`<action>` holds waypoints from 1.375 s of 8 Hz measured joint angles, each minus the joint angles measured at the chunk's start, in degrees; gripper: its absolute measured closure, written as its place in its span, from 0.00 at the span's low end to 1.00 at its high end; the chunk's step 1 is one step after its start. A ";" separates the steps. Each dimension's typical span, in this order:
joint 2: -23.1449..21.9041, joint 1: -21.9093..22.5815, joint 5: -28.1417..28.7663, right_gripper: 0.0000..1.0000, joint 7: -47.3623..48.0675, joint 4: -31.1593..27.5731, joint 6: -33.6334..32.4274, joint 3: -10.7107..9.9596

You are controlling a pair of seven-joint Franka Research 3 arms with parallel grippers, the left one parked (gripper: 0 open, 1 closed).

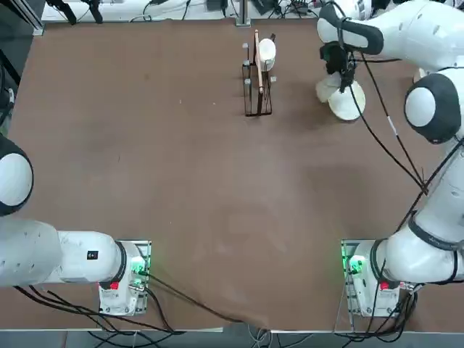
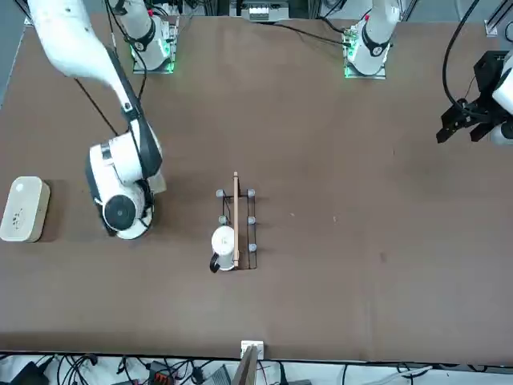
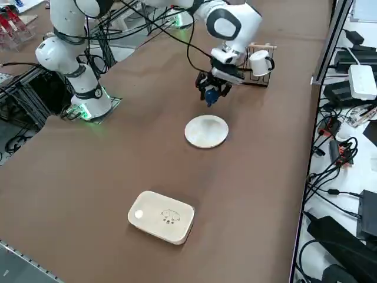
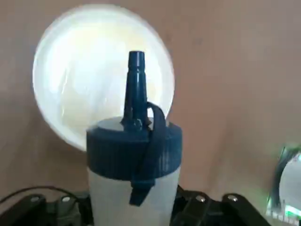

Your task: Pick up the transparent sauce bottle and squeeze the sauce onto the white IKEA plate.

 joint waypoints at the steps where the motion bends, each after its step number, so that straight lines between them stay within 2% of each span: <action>1: 0.46 -0.20 3.12 0.67 -0.85 0.12 0.14 -0.02; 5: 0.92 -3.31 13.65 0.67 -6.68 -0.21 0.58 -0.17; 11: 3.96 -9.24 28.31 0.67 -20.38 -2.82 8.16 -0.27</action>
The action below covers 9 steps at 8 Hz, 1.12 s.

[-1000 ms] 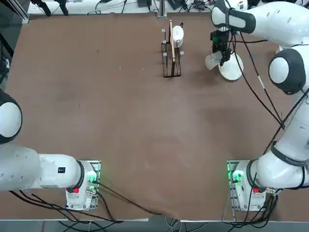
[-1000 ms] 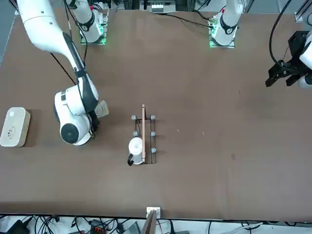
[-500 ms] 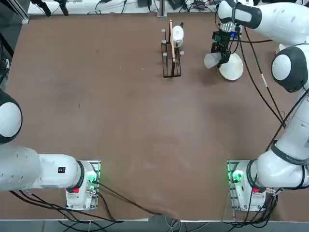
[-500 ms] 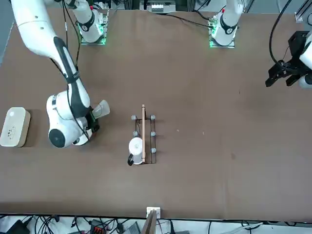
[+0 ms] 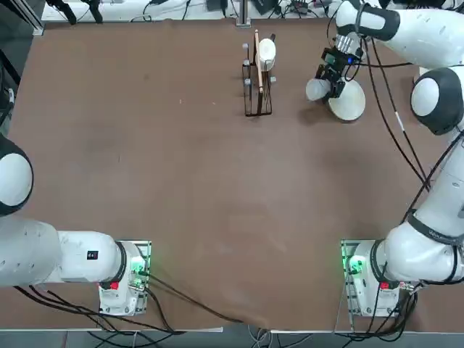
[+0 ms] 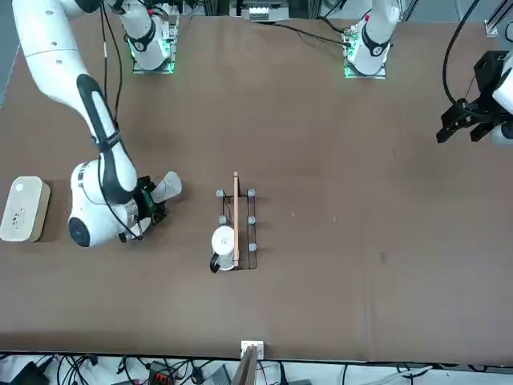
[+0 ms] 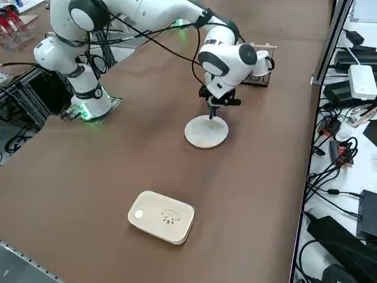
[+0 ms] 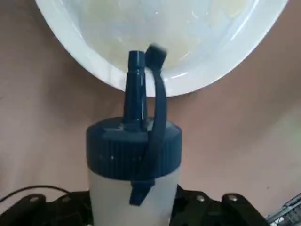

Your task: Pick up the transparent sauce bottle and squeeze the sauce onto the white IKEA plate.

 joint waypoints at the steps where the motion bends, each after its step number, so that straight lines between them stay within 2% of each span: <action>1: 0.00 -1.07 0.85 0.67 -1.42 -0.58 0.03 0.00; 6: -1.17 -1.58 2.96 0.67 -2.17 -5.20 0.03 0.41; 9: -4.76 -3.57 3.21 0.67 -2.25 -9.65 -0.17 0.35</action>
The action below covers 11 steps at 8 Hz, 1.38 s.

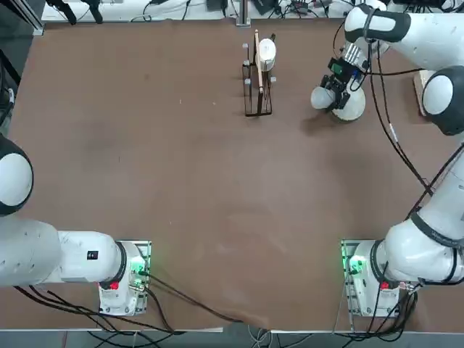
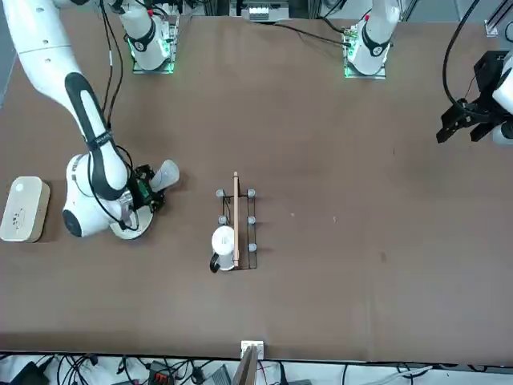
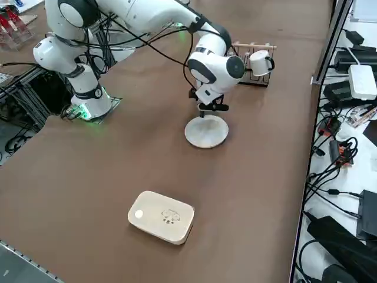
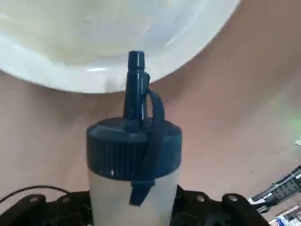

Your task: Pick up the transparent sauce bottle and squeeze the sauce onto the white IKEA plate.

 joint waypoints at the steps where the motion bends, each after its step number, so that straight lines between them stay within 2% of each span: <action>1: -1.36 -1.16 0.02 0.67 -0.38 -1.71 -0.19 -0.01; 3: -2.50 -2.95 0.05 0.67 -1.23 -3.66 -0.19 -0.03; 8: -2.47 -9.30 1.62 0.67 -7.28 -4.31 0.24 -0.25; 11: -2.17 -9.60 1.91 0.67 -7.71 -3.11 0.60 -0.15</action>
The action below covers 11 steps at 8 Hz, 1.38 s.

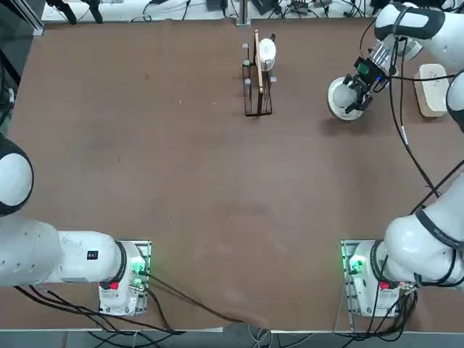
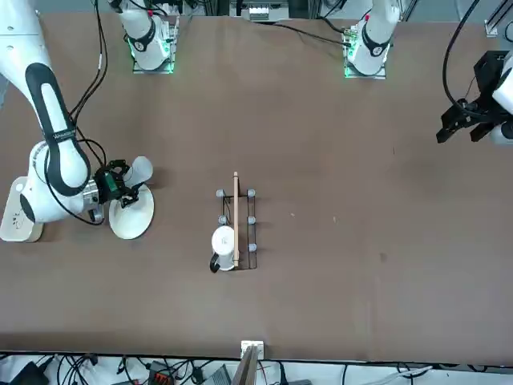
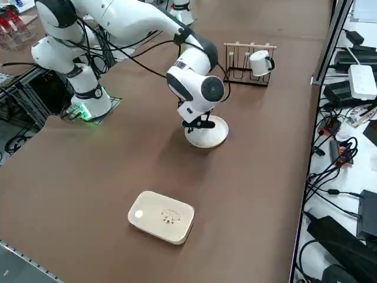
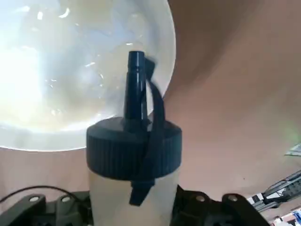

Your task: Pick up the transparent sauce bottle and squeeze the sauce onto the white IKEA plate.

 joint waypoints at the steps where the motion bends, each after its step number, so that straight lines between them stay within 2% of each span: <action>1: 0.77 -0.07 0.00 0.67 0.00 1.06 0.13 -0.04; 6: 5.33 0.43 0.09 0.67 0.37 7.29 0.47 0.13; 8: 7.47 2.36 0.18 0.67 2.68 10.76 1.83 0.32; 11: 8.61 6.33 2.67 0.67 7.11 12.00 4.96 0.43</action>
